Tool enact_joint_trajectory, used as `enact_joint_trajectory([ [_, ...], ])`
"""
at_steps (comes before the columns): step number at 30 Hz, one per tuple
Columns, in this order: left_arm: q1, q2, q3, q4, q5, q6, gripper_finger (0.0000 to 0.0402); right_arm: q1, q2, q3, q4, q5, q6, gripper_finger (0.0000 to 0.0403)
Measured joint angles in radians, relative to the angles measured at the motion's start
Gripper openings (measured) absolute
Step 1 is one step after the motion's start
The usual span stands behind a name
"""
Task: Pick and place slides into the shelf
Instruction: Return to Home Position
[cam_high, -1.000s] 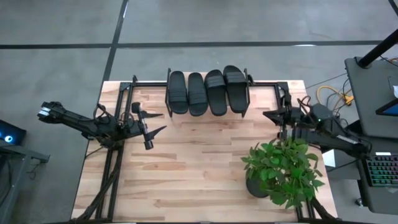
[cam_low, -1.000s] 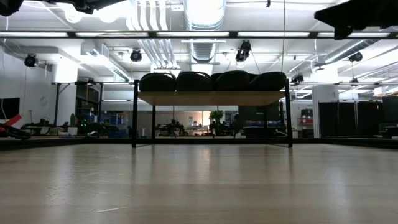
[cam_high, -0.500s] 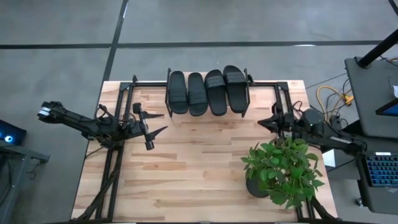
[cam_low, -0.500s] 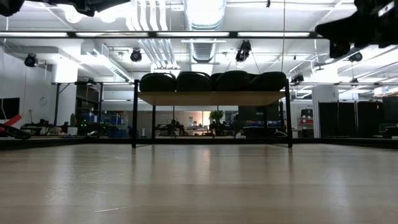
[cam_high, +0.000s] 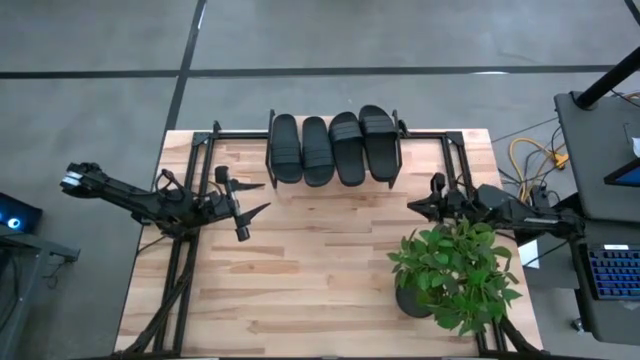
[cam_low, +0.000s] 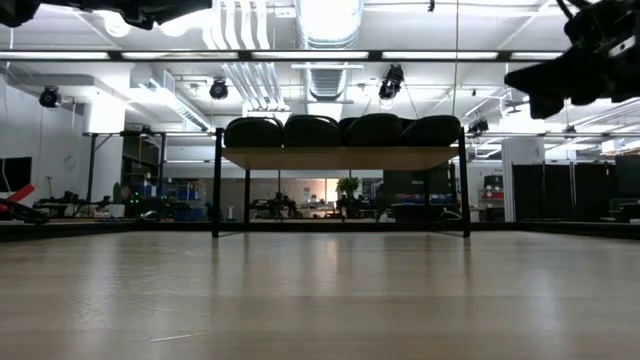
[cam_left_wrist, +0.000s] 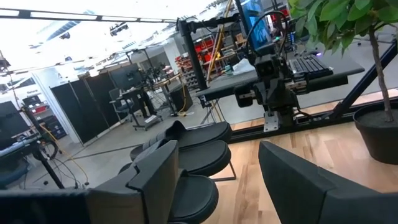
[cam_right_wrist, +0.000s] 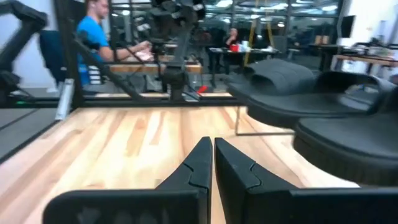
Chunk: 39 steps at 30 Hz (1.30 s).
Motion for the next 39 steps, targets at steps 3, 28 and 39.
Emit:
enact_joint_trajectory([
  [3, 0.000, 0.002, -0.007, 0.000, 0.000, -0.012, 0.0203, 0.000, 0.000, -0.027, 0.012, 0.037, -0.003, 0.0008],
  [28, 0.346, 0.016, -0.110, 0.049, 0.529, -0.204, 0.0000, 0.001, 0.004, -0.054, 0.082, 0.035, -0.003, 0.0008],
  [39, 0.345, -0.362, -0.341, -0.085, 0.507, -0.227, 0.0000, 0.001, 0.015, -0.054, 0.083, 0.035, 0.013, 0.0008],
])
